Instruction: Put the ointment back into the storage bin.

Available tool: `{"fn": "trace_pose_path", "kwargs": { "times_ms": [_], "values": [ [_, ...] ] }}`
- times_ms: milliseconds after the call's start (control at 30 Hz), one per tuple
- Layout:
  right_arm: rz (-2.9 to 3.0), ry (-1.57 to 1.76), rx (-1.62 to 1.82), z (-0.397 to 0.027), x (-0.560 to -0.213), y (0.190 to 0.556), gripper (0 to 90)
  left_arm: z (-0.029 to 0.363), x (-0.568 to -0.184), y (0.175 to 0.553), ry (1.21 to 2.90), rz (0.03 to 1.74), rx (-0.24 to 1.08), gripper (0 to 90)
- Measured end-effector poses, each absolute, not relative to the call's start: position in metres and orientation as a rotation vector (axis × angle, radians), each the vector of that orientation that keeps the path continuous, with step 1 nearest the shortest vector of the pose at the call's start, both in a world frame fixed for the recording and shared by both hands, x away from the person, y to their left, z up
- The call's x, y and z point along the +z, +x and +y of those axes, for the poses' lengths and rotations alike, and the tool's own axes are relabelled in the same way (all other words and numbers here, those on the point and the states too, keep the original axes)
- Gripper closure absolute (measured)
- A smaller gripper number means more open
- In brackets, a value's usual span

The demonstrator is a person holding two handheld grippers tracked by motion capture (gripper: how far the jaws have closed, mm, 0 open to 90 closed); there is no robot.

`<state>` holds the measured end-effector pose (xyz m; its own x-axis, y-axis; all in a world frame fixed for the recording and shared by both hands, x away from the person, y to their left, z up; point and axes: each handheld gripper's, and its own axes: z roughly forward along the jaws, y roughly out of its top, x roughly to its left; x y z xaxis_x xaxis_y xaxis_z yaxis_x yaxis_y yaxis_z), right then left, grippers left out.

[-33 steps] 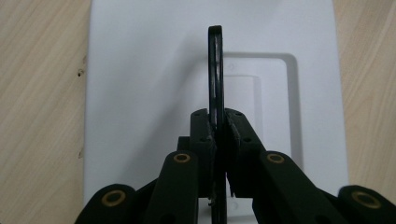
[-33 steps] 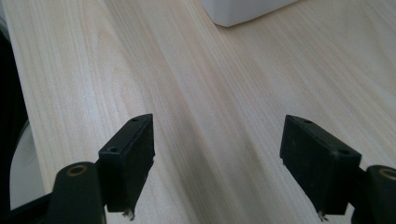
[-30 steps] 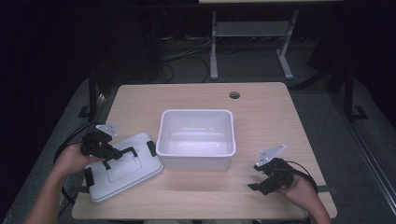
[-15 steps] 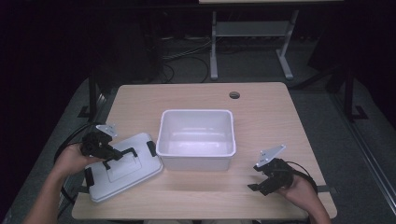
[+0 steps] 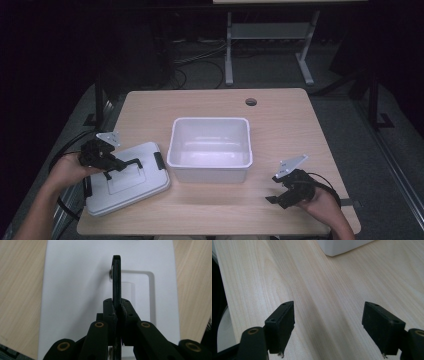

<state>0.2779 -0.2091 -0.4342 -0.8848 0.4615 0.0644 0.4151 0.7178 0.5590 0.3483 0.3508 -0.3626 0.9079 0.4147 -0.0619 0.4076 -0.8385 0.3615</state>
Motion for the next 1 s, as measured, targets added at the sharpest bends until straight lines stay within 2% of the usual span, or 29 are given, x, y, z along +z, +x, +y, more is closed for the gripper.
{"fn": "trace_pose_path", "kwargs": {
  "times_ms": [1000],
  "values": [
    [2.849,0.721,0.863,-0.205,-0.438,0.282,24.0,0.362,-0.296,0.327,2.699,0.494,0.025,84.1]
  ]
}}
